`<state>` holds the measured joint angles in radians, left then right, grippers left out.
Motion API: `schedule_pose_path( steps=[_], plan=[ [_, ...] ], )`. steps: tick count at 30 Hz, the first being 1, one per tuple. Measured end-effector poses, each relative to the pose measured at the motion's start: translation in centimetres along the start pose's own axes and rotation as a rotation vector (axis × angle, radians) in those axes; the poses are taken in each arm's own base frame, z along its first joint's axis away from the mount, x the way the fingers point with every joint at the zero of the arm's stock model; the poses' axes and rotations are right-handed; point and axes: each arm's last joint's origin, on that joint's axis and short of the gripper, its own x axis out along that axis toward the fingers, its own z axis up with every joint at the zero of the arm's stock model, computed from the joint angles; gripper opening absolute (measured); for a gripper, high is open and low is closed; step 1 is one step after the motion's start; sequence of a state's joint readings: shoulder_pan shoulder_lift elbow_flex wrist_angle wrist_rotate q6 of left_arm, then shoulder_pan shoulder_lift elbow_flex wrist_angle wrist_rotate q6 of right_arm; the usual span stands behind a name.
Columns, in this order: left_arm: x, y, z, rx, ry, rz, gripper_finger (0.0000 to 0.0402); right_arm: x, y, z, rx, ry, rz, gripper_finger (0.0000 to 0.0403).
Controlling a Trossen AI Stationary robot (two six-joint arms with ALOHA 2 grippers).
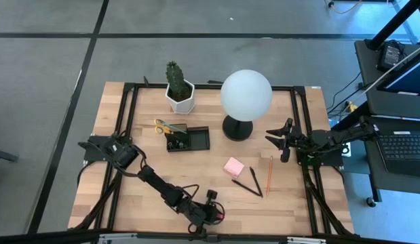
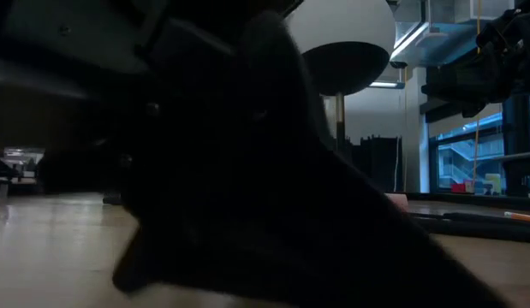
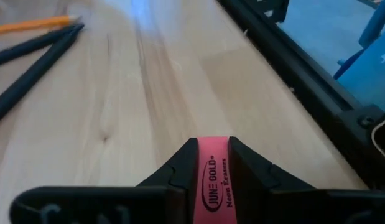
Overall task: Pick and place office supplies into organizer
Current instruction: Put the pink eraser into the black desk organizer
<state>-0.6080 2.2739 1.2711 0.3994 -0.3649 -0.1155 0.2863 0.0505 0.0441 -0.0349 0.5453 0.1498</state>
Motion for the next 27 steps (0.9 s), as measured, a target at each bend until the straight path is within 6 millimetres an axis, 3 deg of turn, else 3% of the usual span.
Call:
schedule_pose_path(
  steps=[5,10,16,27],
  plan=[
    [-1.4,1.4,1.7,0.012,0.031,0.053,0.0063,0.0,0.0,0.0,-0.001,0.0,0.0,0.0126],
    [-4.6,3.8,4.6,-0.048,0.109,0.149,0.0062,0.0,0.0,0.0,-0.018,0.0,0.0,0.0127],
    [-9.5,7.3,8.3,-0.056,0.143,0.218,0.0062,0.0,0.0,0.0,-0.054,-0.001,-0.003,0.0127],
    [-18.6,13.4,12.5,-0.096,0.121,0.341,0.0063,0.0,0.0,0.0,-0.046,-0.001,-0.004,0.0127]
  ],
)
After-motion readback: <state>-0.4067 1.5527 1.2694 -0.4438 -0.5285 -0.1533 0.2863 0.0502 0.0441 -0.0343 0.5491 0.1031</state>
